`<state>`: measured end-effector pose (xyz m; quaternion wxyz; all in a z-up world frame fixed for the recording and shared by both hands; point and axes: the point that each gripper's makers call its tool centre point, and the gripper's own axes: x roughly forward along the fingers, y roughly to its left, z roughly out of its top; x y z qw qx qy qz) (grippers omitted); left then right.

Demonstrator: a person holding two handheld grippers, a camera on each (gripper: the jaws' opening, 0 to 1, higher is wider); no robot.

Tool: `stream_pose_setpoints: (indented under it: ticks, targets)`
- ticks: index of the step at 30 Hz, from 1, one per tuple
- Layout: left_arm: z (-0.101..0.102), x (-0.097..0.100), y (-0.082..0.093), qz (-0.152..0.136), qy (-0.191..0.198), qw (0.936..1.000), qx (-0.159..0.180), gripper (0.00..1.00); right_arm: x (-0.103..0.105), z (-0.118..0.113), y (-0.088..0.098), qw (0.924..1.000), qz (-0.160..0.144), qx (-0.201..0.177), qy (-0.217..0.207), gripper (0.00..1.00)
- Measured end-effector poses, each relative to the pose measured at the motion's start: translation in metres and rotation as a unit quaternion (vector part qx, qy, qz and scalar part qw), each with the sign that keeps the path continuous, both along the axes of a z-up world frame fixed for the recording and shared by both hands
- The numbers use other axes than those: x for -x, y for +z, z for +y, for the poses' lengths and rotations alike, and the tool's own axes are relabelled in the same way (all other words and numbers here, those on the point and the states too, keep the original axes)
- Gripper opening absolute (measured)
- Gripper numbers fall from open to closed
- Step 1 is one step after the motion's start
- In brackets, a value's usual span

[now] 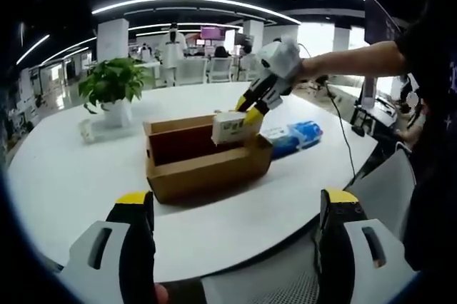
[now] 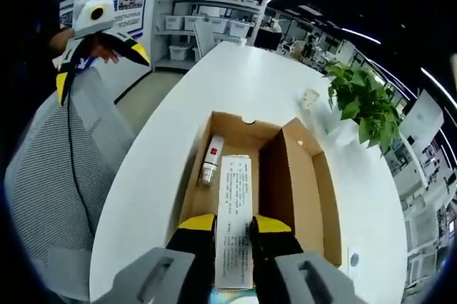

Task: Operate the shoe box by opening the lid, removing the specified soft item, and placing it in the target area until the item is outside and the box remains undamaged.

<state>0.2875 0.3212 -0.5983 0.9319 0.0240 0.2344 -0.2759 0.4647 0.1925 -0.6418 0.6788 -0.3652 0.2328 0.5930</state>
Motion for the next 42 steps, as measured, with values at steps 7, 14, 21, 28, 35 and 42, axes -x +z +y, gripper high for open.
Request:
stream_pose_setpoints:
  ticks: [7,14,21,28,35,42]
  targets:
    - [-0.003,-0.001,-0.001,0.002,-0.004,1.0000,-0.001,0.96,-0.003,-0.014,0.007,1.0000,-0.006,-0.001,-0.008,0.14]
    - [-0.006,-0.001,-0.002,0.005,-0.010,0.9999,-0.002,0.96,-0.007,-0.030,0.012,0.9998,-0.012,0.003,-0.015,0.14]
    - [-0.006,-0.001,-0.003,0.007,-0.011,0.9999,-0.003,0.95,-0.010,-0.043,0.017,0.9996,-0.018,0.004,-0.022,0.14]
    - [-0.006,-0.001,-0.004,0.008,-0.010,0.9999,-0.002,0.95,-0.014,-0.060,0.018,0.9992,-0.024,0.011,-0.029,0.14]
    - [-0.006,0.001,-0.006,0.012,-0.008,0.9999,-0.002,0.94,-0.016,-0.077,0.015,0.9989,-0.024,0.019,-0.037,0.14]
    - [-0.006,0.001,-0.007,0.014,-0.007,0.9999,-0.001,0.94,-0.021,-0.095,0.012,0.9981,-0.029,0.026,-0.048,0.14]
